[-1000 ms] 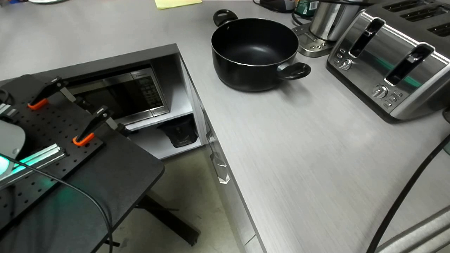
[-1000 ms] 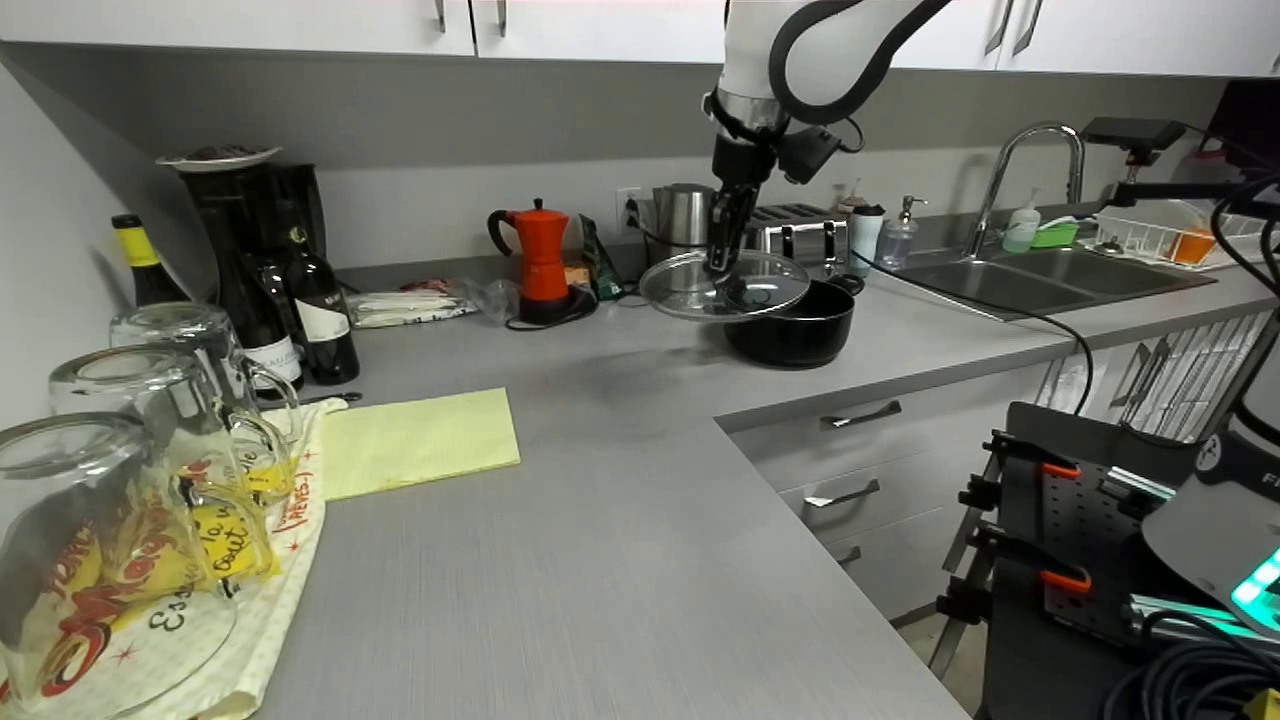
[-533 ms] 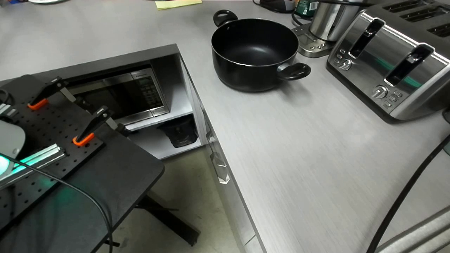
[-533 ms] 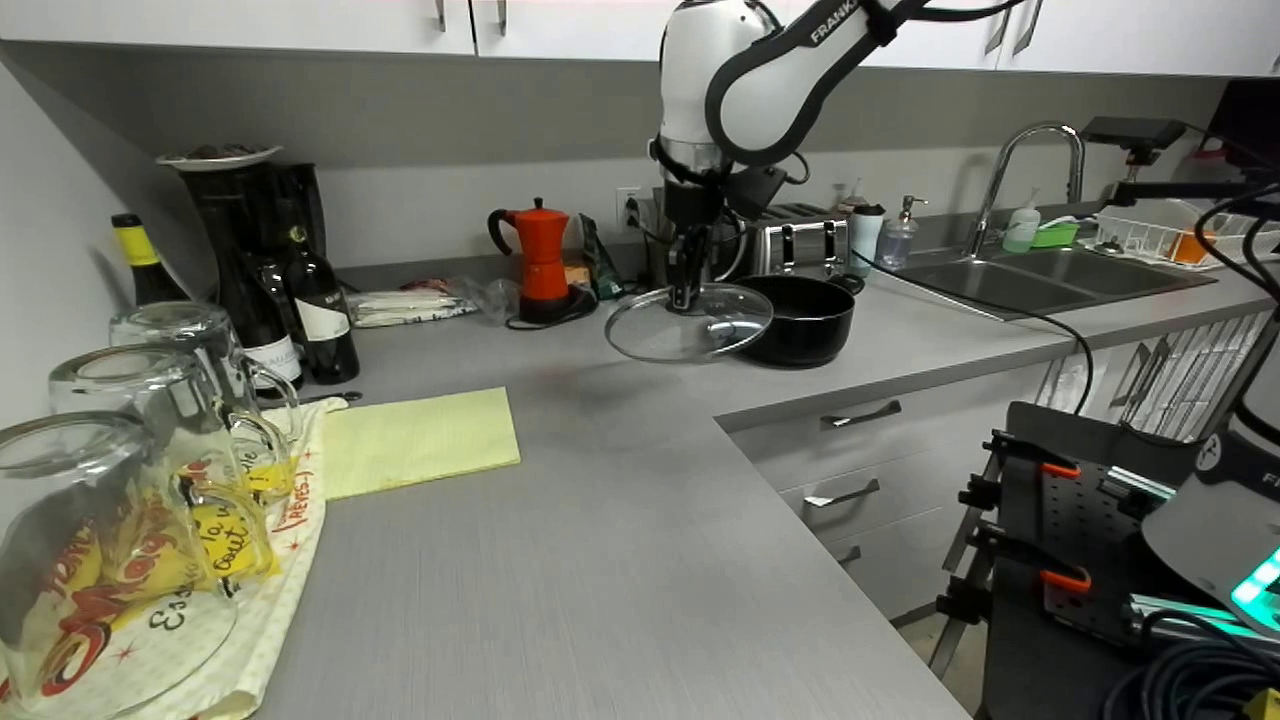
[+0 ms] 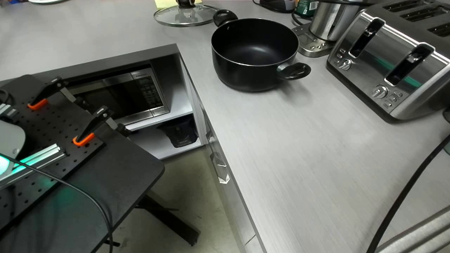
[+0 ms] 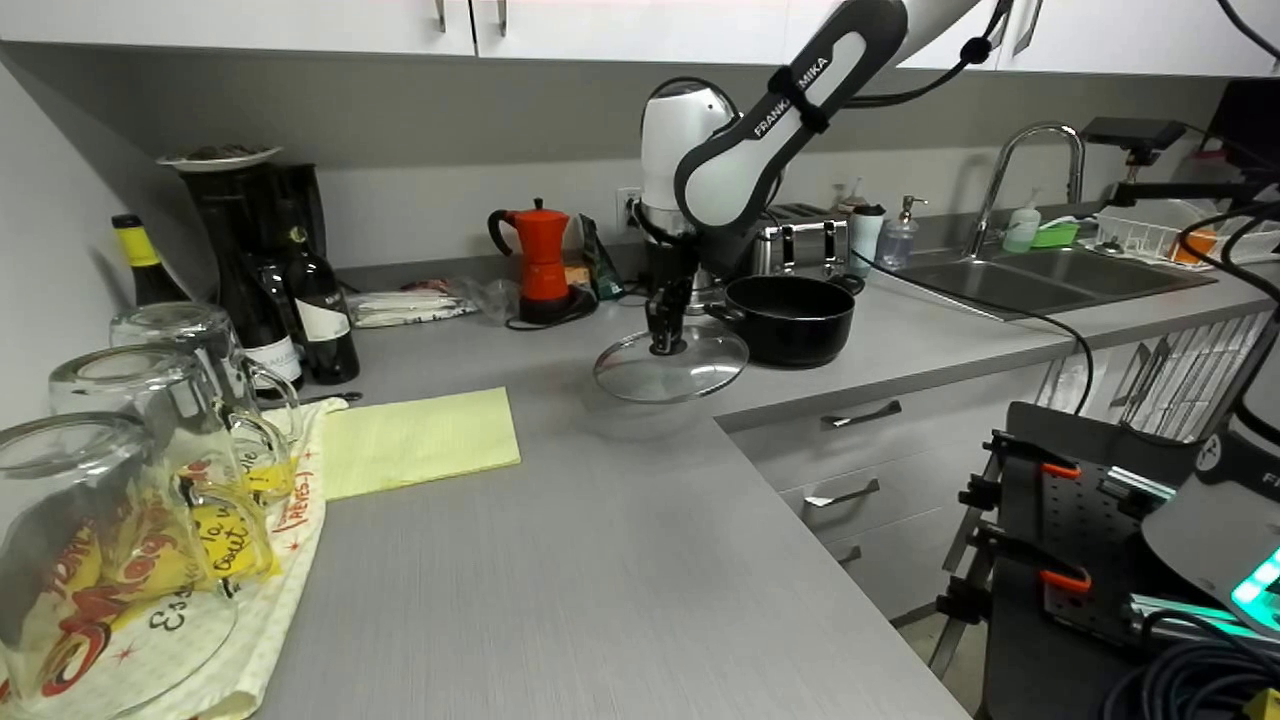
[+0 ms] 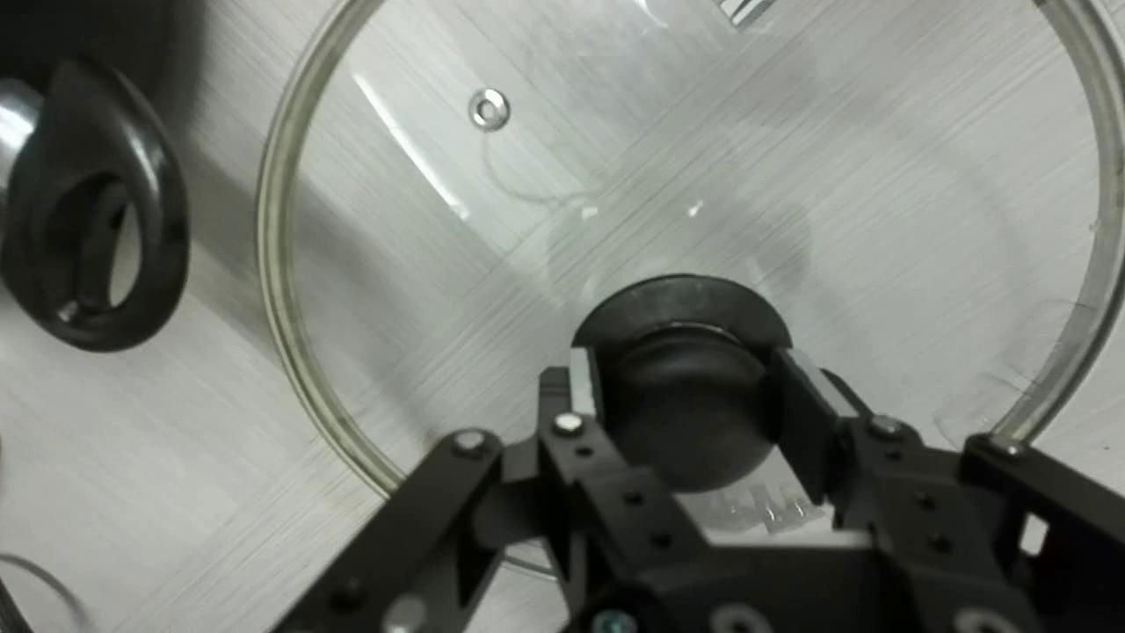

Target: Remove the glass lid from the pot.

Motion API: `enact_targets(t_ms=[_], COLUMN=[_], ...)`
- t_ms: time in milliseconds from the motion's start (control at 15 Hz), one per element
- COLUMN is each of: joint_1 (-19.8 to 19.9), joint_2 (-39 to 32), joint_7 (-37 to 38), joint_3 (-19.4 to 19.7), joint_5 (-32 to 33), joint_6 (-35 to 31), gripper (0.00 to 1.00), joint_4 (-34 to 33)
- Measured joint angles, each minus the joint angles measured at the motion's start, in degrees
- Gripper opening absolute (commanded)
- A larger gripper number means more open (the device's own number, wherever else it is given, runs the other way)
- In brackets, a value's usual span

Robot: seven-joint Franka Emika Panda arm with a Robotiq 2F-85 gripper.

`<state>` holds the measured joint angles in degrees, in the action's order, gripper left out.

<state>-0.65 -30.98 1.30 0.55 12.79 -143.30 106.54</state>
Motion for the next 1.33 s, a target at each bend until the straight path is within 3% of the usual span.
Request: enact_targets(t_ms=[467, 1200, 1267, 1333], joint_1=[0.4, 0.4, 0.4, 0.4], joint_2=[-3.8, -6.7, -6.7, -6.7], joint_7=[0.0, -1.8, -1.8, -1.9], joint_3=[1.7, 2.5, 2.5, 2.5], joint_5=[0.1, 0.1, 0.1, 0.1], joint_6=[-9.8, -10.8, -10.8, -10.8], gripper=[0.25, 0.25, 0.74, 0.77], joint_4=[-0.1, 0.1, 0.1, 0.1])
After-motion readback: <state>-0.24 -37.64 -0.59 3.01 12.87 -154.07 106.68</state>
